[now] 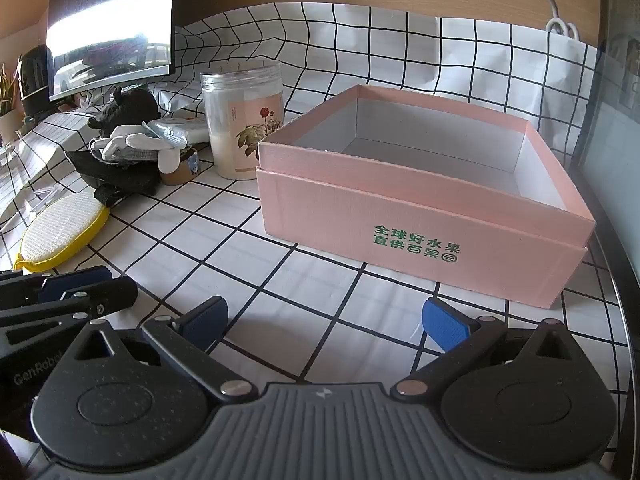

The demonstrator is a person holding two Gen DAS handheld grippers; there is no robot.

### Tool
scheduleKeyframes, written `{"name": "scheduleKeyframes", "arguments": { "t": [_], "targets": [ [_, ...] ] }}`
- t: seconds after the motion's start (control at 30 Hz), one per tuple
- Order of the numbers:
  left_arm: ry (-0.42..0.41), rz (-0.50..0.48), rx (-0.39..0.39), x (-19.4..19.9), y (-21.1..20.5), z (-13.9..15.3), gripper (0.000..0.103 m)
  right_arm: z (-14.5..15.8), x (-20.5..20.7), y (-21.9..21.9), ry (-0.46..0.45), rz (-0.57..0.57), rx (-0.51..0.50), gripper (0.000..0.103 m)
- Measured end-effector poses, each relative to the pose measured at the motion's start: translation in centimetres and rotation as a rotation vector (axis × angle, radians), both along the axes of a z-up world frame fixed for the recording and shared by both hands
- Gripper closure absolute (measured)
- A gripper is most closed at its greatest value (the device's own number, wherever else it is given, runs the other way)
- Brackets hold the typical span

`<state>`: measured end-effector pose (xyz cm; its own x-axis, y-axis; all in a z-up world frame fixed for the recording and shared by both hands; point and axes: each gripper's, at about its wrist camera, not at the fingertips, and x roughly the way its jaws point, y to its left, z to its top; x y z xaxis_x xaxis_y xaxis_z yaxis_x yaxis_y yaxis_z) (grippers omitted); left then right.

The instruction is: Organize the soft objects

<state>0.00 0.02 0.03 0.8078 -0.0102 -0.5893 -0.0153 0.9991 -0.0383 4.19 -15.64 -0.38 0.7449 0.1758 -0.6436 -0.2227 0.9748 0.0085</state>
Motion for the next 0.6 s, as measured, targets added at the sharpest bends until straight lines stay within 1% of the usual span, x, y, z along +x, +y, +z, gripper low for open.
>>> {"name": "scheduleKeyframes", "arguments": {
  "t": [0.6],
  "targets": [
    [-0.002, 0.000, -0.008, -0.01, 0.07, 0.00, 0.081, -0.01, 0.00, 0.02, 0.000, 0.000, 0.000, 0.000]
  ]
}}
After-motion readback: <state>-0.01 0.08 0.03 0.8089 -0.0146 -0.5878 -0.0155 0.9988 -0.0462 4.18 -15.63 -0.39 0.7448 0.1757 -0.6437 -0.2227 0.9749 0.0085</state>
